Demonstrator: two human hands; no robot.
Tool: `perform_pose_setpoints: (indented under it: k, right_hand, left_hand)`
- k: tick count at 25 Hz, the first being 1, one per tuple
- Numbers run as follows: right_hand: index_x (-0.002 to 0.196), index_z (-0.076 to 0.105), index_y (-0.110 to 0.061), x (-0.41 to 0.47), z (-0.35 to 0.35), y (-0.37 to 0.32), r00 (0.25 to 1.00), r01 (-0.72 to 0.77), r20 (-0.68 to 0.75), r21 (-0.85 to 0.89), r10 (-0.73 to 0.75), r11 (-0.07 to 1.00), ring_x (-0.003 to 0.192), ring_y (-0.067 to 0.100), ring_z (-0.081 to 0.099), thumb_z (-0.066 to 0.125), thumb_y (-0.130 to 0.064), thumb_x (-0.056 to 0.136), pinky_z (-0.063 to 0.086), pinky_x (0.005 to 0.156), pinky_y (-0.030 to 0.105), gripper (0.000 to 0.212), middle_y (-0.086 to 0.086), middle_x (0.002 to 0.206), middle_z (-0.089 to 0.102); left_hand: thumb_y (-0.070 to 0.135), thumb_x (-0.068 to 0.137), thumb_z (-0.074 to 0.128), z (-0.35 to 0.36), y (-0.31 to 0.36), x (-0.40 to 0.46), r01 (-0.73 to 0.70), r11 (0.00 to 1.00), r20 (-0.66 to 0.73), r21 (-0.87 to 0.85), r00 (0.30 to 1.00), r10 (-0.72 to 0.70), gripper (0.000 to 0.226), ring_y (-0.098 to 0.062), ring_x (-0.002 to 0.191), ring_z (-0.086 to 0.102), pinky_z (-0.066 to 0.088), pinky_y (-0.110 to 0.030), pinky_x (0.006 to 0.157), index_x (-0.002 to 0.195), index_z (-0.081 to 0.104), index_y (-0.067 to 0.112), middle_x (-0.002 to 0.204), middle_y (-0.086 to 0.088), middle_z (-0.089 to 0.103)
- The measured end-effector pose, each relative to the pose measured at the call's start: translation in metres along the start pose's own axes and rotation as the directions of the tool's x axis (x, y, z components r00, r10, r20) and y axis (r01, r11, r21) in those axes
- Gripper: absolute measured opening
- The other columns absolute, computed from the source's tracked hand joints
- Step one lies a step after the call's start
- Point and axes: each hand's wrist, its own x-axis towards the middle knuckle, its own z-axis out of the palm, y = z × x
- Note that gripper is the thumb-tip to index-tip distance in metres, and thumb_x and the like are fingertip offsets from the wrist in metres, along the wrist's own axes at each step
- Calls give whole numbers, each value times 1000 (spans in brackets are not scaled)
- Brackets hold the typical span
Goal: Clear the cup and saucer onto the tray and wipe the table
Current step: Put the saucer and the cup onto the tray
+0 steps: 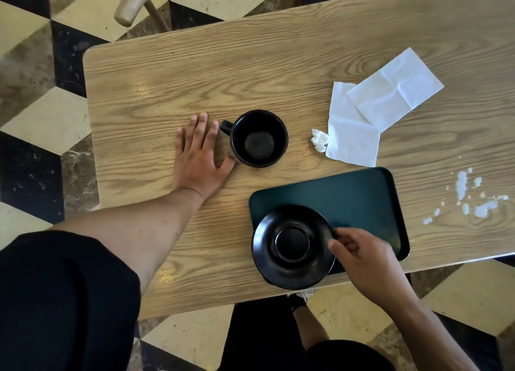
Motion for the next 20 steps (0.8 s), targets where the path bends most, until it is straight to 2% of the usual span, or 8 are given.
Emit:
perform_pose_setpoints:
  k: [2, 5, 10, 13, 15, 16, 18, 20]
  right_hand:
    - [116, 76, -22, 16, -2, -12, 995, 35, -95, -32, -38, 999, 84, -9, 65, 70, -33, 96, 42, 73, 4, 23, -14, 97, 72]
    - [124, 72, -20, 48, -3, -49, 978, 120, -180, 91, -102, 989, 90, -4, 66, 71, -30, 95, 46, 76, 2, 30, -8, 102, 74]
    - [150, 48, -28, 95, 13, -110, 972, 233, -41, 252, -230, 939, 101, -8, 67, 74, -43, 91, 53, 82, 10, 66, -16, 121, 66]
    - [158, 33, -31, 113, 20, -121, 967, 242, 19, 250, -255, 938, 127, 6, 61, 78, -47, 84, 54, 106, 39, 89, -7, 143, 56]
    - [159, 32, -32, 122, 22, -124, 967, 225, 57, 261, -248, 939, 139, 12, 52, 77, -47, 82, 50, 112, 46, 90, -5, 153, 49]
    - [158, 35, -34, 127, 23, -125, 972, 184, 80, 325, -221, 928, 135, 15, 57, 75, -44, 81, 53, 108, 46, 87, -5, 153, 49]
    - [151, 48, -37, 133, 23, -127, 975, 92, 133, 478, -176, 873, 119, 16, 70, 67, -32, 81, 62, 97, 44, 73, -7, 143, 58]
    - [138, 61, -42, 137, 23, -128, 969, 53, 178, 526, -171, 849, 112, 15, 74, 59, -20, 85, 63, 94, 43, 58, -11, 127, 70]
  left_hand:
    - [63, 96, 38, 0, -1, 0, -1, 1000, 6, 12, 1000, 1, 80, -25, 160, 2, 1, -48, 129, 160, 29, 16, 172, -10, 14]
    - [63, 97, 39, 2, -2, 0, -13, 1000, 8, 17, 1000, 12, 79, -25, 160, 3, 2, -49, 129, 160, 28, 16, 172, -10, 13]
    - [61, 97, 44, 6, -4, 0, -23, 1000, -49, 12, 999, 23, 77, -28, 159, 9, 6, -51, 128, 157, 32, 14, 171, -12, 19]
    - [61, 97, 44, 8, -4, -1, -36, 999, -61, 14, 997, 37, 77, -29, 159, 11, 8, -52, 128, 157, 32, 14, 170, -13, 20]
    - [63, 97, 42, 8, -5, -1, -35, 999, -53, 20, 998, 36, 77, -28, 159, 10, 8, -53, 128, 156, 34, 14, 171, -12, 20]
    - [64, 96, 41, 8, -5, -1, -36, 999, -49, 21, 998, 37, 77, -28, 159, 9, 9, -53, 128, 155, 36, 14, 171, -12, 20]
    - [64, 94, 42, 8, -5, -1, -40, 999, -48, 13, 998, 41, 76, -29, 159, 11, 10, -54, 127, 150, 43, 12, 170, -13, 22]
    - [63, 92, 43, 7, -4, -1, -44, 999, -46, 6, 998, 44, 75, -30, 159, 12, 11, -55, 127, 147, 46, 12, 170, -13, 22]
